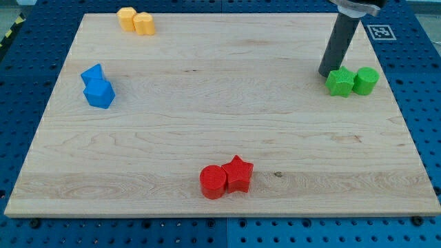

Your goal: Push the red circle bit a up

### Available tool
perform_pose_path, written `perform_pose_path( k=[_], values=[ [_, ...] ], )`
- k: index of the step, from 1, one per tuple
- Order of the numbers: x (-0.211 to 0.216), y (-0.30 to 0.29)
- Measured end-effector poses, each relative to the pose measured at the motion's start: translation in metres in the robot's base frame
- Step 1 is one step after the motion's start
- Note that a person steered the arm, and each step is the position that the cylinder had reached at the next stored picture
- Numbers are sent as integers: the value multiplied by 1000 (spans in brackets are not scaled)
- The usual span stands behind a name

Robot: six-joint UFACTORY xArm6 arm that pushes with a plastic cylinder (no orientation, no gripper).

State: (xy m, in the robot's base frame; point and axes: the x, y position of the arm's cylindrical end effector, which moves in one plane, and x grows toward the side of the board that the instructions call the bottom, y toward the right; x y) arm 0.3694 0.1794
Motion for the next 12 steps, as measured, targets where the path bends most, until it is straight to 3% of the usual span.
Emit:
perform_pose_path(
  k=[1, 2, 4, 5, 6, 8, 12],
  values=[
    [-3, -85],
    [28, -119],
    [208, -119],
    [249, -120],
    [249, -127],
    [249, -201],
    [229, -236]
  ],
)
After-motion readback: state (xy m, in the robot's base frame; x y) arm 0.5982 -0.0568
